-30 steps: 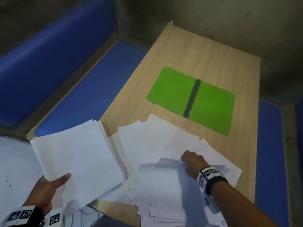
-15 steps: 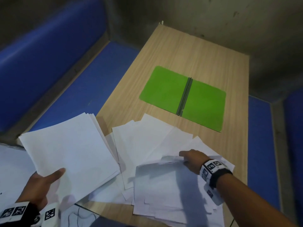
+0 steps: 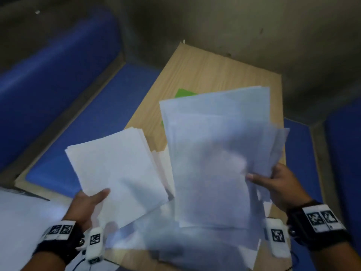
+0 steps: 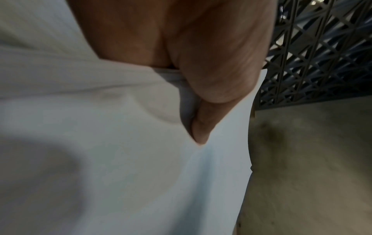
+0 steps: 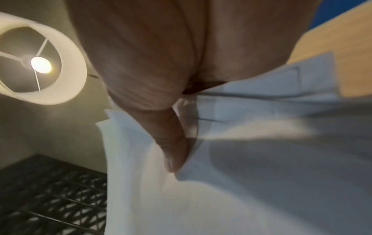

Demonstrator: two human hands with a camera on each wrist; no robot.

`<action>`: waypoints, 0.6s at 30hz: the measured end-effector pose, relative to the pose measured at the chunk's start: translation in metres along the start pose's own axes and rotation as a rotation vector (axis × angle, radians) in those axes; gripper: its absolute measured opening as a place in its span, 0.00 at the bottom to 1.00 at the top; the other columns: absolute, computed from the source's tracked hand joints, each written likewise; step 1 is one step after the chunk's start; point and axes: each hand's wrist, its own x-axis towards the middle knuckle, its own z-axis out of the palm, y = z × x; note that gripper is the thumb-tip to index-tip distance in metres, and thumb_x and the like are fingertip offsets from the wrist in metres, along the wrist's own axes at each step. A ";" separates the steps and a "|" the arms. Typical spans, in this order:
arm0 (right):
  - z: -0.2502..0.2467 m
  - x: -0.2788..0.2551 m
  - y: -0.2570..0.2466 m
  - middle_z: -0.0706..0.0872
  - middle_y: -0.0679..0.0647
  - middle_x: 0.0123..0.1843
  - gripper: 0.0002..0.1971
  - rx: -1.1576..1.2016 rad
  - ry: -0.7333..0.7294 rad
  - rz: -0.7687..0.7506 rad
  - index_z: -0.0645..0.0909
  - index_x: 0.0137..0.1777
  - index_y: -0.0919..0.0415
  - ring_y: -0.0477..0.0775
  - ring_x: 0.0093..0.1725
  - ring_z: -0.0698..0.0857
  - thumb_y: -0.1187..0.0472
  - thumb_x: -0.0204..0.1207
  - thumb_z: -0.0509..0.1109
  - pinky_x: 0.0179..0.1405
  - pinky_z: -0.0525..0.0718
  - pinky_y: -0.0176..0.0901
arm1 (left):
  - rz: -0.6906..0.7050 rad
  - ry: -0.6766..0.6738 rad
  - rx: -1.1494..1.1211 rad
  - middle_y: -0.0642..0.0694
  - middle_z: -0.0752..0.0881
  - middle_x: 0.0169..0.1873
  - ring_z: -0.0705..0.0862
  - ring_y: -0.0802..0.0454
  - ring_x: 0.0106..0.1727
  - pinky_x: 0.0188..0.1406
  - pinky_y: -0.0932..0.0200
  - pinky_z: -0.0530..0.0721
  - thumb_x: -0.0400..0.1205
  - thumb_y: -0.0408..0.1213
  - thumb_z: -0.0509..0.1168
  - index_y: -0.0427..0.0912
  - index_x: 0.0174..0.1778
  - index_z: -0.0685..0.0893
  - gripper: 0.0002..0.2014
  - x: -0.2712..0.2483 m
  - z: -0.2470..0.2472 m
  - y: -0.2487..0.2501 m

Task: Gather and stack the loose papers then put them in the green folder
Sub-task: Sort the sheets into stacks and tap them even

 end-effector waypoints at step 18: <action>0.069 -0.058 0.132 0.91 0.48 0.52 0.19 -0.078 0.209 0.291 0.82 0.56 0.50 0.57 0.57 0.87 0.72 0.70 0.76 0.48 0.87 0.39 | -0.159 -0.489 0.109 0.35 0.92 0.58 0.90 0.35 0.59 0.65 0.34 0.84 0.64 0.29 0.82 0.37 0.67 0.84 0.33 -0.065 0.088 -0.033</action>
